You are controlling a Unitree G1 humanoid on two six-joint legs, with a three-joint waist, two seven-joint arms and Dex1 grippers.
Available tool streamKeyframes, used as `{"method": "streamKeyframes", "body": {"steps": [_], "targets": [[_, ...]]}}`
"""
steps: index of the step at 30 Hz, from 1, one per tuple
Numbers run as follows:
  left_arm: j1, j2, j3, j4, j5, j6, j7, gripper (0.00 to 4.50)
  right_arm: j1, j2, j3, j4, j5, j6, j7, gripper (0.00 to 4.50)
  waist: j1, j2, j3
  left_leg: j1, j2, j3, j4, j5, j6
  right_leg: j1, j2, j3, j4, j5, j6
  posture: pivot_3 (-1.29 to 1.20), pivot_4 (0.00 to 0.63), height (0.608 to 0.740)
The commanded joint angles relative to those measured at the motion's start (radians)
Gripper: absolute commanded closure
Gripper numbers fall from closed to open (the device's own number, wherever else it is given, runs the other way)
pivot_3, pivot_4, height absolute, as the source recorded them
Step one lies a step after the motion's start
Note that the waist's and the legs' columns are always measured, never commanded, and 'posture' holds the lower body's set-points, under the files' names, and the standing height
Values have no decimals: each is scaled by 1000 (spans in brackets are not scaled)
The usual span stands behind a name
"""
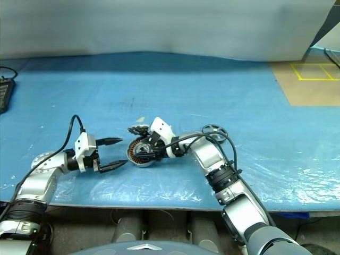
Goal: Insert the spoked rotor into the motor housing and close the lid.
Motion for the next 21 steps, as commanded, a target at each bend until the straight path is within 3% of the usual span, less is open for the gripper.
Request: {"method": "streamKeyframes", "body": {"steps": [1, 9, 21], "targets": [[-11, 9, 11, -6, 0, -18, -5, 0, 3, 11, -19, -11, 21, -10, 8, 1619, 0, 0, 0, 0, 0, 0, 0, 0, 0, 0, 0, 0, 0, 0, 0, 0, 150, 740], [-9, 4, 12, -9, 6, -18, 0, 0, -4, 20, -29, 7, 19, -16, 4, 4366, 0, 0, 0, 0, 0, 0, 0, 0, 0, 0, 0, 0, 0, 0, 0, 0, 150, 740], [-6, 2, 7, -27, 8, -3, 18, 0, -12, -3, 12, 30, -45, -14, -15, 4441, 0, 0, 0, 0, 0, 0, 0, 0, 0, 0, 0, 0, 0, 0, 0, 0, 150, 740]]}}
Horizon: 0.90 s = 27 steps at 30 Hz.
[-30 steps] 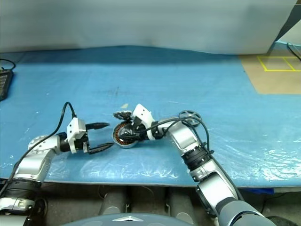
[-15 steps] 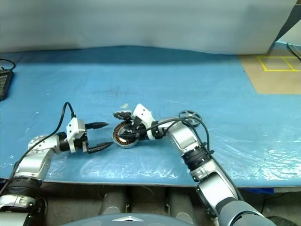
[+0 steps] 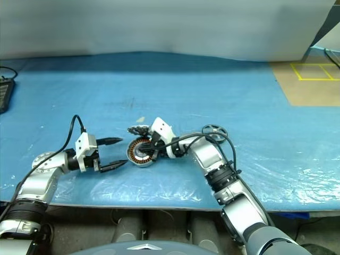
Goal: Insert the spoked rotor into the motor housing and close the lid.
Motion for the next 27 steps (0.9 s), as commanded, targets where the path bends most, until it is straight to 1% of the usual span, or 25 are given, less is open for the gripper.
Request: {"method": "streamKeyframes", "body": {"steps": [1, 7, 15, 21, 27], "targets": [[-3, 5, 7, -29, -2, -2, 7, 0, -11, -13, 24, -2, -39, -10, -15, 4441, 0, 0, 0, 0, 0, 0, 0, 0, 0, 0, 0, 0, 0, 0, 0, 0, 150, 740], [4, 3, 7, -33, -2, -1, 13, 0, -25, -45, 62, -22, -92, -13, -23, 4441, 0, 0, 0, 1, 0, 0, 0, 0, 0, 1, 0, 0, 0, 0, 0, 0, 150, 740], [9, 5, 9, -32, -2, -2, 19, 0, -35, -58, 79, -32, -113, -23, -23, 4441, 0, 0, 0, 1, 0, 0, 0, 0, 0, 1, 0, 0, 0, 0, 0, 0, 150, 740], [11, 6, 8, -27, -2, -4, 19, 0, -46, -42, 13, -76, -65, -23, -27, 4441, 0, 0, 0, 1, 0, 1, 0, 0, 0, 1, 0, 0, 1, 0, 0, 0, 150, 740], [-2, 5, 5, -13, 1, -6, 13, 0, -47, -42, 7, -129, -50, 1, -10, 4441, 0, 0, 0, 1, 0, 1, 0, 0, 0, 0, 0, 0, 0, 0, 0, 0, 150, 740]]}}
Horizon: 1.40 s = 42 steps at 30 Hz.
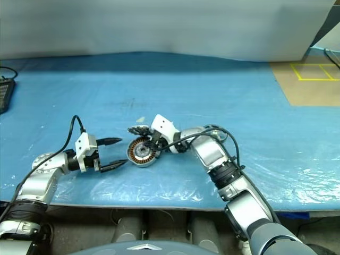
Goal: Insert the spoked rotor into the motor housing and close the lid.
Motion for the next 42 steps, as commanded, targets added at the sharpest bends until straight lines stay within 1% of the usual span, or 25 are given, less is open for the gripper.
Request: {"method": "streamKeyframes", "body": {"steps": [1, 9, 17, 23, 33, 42], "targets": [[-9, 5, 5, -9, 0, -12, -5, 0, -11, 8, -10, -70, 27, 7, 11, 4441, 0, 0, 0, 0, 0, 0, 0, 0, 0, 0, 0, 0, 0, 0, 0, 0, 150, 740], [5, 10, 11, -15, -1, -13, -6, 0, 6, 22, 13, -92, 34, 36, 25, 4441, 0, 0, 0, 0, 0, 0, 0, 0, 0, 0, 0, 0, 0, 0, 0, 0, 150, 740], [38, 15, 21, -43, -7, -6, 5, 0, 12, 39, 37, -15, 18, 16, 22, 4441, 0, 0, 0, 0, 0, 0, 0, 0, 0, 0, 0, 0, 0, 0, 0, 0, 150, 740], [40, 18, 22, -50, -7, 0, 14, 0, 21, 40, 49, 73, -15, 6, -10, 4441, -4, 0, 0, 1, 1, 1, 0, 0, 0, 0, 0, 0, 0, 0, 0, 0, 150, 740], [35, 15, 21, -47, -9, 4, 17, 0, 19, 22, 56, 64, -15, 23, -8, 4441, -4, 0, 0, 3, 1, 2, 0, 0, 0, 1, 0, 0, 1, 0, 0, 0, 150, 740], [37, 18, 23, -47, -10, 5, 19, 0, 19, 12, 68, 55, -33, 37, -35, 4441, -3, 0, 0, 4, 1, 2, 0, 0, 1, 2, 0, 0, 1, 0, 0, 0, 150, 740]]}}
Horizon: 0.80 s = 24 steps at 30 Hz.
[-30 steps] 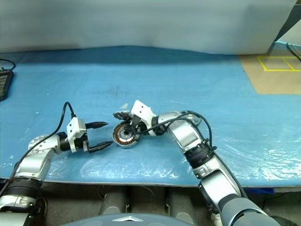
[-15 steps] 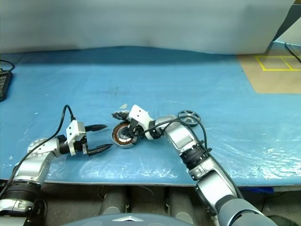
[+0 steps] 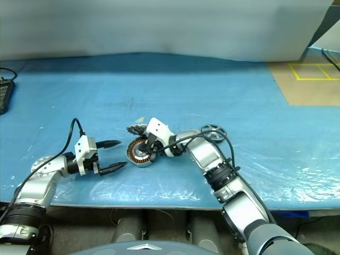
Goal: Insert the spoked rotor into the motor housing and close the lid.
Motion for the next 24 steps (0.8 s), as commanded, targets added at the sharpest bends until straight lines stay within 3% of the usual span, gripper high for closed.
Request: {"method": "streamKeyframes", "body": {"steps": [1, 24], "targets": [[1, 15, 21, -30, -11, 0, 0, 0, 11, -21, 29, 21, -45, 39, -19, 4441, 0, 0, 0, 0, 0, 0, 0, 0, 0, 0, 0, 0, 0, 0, 0, 0, 150, 740], [-19, 11, 9, -11, -5, -2, -11, 0, 49, -63, -9, -72, -6, 96, -37, 4441, 4, 0, 0, 0, 0, 0, 0, 0, 0, 0, 0, 0, 0, -1, 1, 0, 150, 740]]}}
